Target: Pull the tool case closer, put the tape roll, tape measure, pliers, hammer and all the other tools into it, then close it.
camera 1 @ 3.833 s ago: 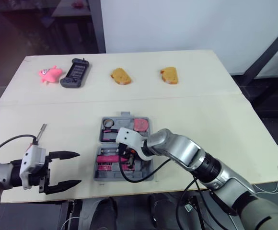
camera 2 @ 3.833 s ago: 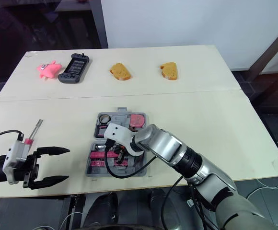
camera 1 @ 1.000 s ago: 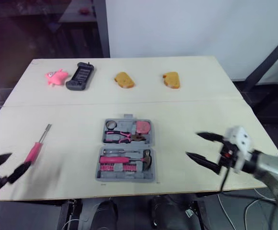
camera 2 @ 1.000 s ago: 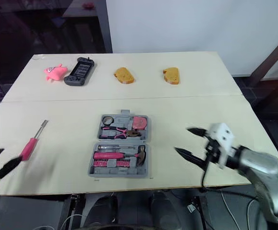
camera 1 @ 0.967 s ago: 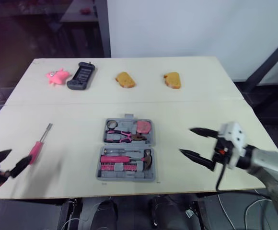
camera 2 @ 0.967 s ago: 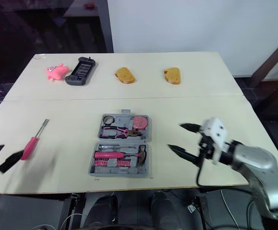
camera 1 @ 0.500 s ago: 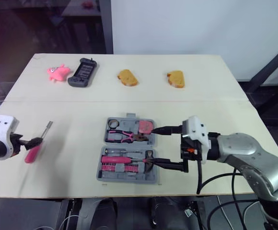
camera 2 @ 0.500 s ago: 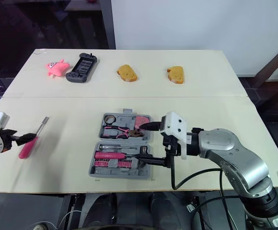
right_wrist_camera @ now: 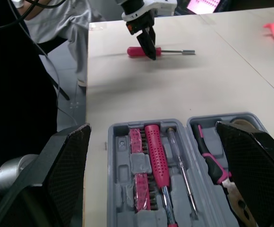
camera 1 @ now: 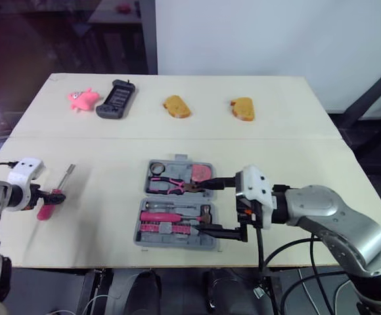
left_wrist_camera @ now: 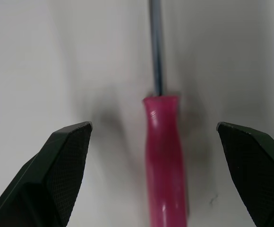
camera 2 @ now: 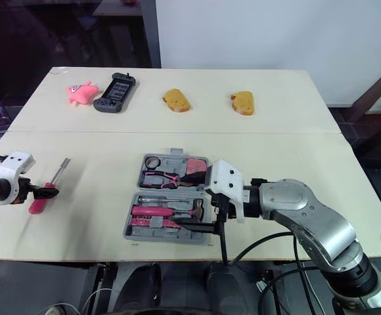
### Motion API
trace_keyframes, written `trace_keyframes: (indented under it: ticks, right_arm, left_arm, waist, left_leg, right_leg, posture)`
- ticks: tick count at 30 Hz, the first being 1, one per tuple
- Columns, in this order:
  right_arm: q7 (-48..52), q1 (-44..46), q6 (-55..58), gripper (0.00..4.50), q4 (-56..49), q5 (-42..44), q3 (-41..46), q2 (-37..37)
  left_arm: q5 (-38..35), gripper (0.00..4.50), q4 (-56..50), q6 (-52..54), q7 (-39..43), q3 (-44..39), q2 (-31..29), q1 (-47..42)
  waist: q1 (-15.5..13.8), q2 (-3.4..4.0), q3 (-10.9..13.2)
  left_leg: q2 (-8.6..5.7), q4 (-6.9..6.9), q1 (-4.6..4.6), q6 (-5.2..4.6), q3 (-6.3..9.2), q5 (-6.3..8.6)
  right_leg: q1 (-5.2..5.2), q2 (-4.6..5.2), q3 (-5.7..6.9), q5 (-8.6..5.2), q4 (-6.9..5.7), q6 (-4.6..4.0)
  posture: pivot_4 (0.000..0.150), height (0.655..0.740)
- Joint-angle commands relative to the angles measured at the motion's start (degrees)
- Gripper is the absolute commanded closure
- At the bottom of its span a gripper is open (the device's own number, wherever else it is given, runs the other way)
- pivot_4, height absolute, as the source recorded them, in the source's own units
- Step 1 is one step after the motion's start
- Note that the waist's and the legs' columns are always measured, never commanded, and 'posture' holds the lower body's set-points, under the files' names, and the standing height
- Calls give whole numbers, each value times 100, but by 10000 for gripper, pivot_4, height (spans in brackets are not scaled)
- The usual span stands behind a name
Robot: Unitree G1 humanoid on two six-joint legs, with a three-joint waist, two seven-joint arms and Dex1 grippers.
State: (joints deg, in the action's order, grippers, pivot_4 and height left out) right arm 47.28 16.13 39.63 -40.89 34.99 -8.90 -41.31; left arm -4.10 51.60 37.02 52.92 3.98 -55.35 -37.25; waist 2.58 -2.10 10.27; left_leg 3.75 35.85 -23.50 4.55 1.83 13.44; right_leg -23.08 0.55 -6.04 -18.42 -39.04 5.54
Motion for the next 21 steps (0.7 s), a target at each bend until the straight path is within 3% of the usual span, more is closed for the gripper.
trace_keyframes:
  ticks: [1, 4, 6, 7, 13, 21]
  right_arm:
    - [-77, 17, -22, 319, -250, 15, 37, 5]
    - [-149, 28, 24, 319, -300, 55, 43, 14]
    - [-192, 34, 46, 0, -319, 70, 48, 19]
    - [-215, 36, 60, 0, -326, 69, 51, 17]
    - [-276, 18, 145, 0, -325, 91, 111, -17]
    - [-372, -29, 161, 0, -285, -8, 70, -28]
  left_arm:
    - [265, 0, 400, -74, 118, 117, -28, -245]
    - [395, 0, 646, -143, 180, 180, 61, -346]
    - [431, 5703, 769, -207, 171, 160, 117, -389]
    - [447, 9096, 820, -234, 178, 145, 145, -394]
    - [354, 39931, 917, -598, 288, -55, 275, -328]
    - [-301, 39793, 464, -1612, 676, -994, 204, -37]
  waist:
    - [5, 1, 0]
    - [-4, 1, 0]
    - [-7, 1, 0]
    - [-6, 2, 0]
    - [-14, 17, -7]
    - [-77, 17, -4]
  left_leg:
    - [0, 7, 0, 0, 2, 0]
    - [0, 20, 1, 0, 4, 0]
    - [0, 23, 1, 0, 4, 0]
    - [0, 23, 1, 0, 4, 0]
    - [-1, 23, 3, -1, 4, 0]
    - [-3, 31, 4, 0, 8, 0]
  right_leg:
    - [0, -1, 0, 0, -9, 0]
    - [1, -2, 0, 0, -19, 0]
    - [3, -1, 0, 0, -19, 1]
    - [4, -1, 0, 0, -19, 1]
    - [6, 0, 0, 0, -21, 1]
    - [16, 2, 1, 0, -21, 2]
  posture:
    - [1500, 7400]
    - [1500, 7400]
    - [1500, 7400]
    - [1500, 7400]
    - [1500, 7400]
    - [1500, 7400]
